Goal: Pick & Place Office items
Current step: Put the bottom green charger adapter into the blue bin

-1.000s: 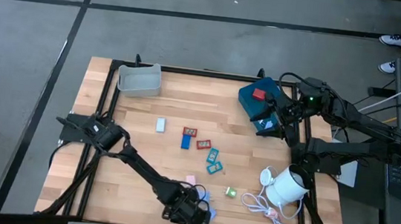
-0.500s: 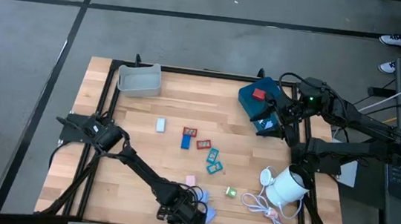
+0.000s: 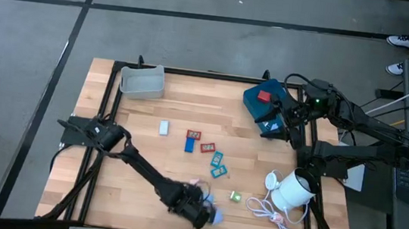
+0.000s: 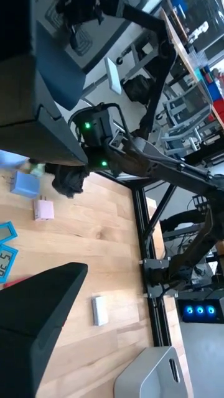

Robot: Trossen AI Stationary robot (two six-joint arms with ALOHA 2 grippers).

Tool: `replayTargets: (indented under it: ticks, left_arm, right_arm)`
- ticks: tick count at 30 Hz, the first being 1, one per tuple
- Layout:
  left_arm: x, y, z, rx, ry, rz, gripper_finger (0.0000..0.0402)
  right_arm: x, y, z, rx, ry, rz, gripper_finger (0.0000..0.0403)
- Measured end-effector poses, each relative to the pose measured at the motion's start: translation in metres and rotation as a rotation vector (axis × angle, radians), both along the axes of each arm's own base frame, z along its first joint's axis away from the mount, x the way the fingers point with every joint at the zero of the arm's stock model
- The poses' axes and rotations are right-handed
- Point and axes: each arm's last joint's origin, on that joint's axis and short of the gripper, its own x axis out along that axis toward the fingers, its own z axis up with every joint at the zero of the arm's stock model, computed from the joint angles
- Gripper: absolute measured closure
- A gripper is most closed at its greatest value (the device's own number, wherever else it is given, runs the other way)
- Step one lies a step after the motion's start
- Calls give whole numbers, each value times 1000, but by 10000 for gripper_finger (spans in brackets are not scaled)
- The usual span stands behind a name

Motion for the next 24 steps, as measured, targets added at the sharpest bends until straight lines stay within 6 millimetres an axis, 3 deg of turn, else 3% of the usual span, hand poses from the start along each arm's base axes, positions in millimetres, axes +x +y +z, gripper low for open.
replayTargets:
  ticks: [5,14,24]
  left_arm:
    - [-1,17,52,143,-168,-7,259]
    - [10,82,87,346,-180,-224,259]
    - [48,205,98,679,-291,-472,260]
  right_arm:
    - [2,-1,6,17,-50,-34,126]
    - [4,-8,16,75,-116,-158,126]
    - [5,-16,29,119,-236,-358,126]
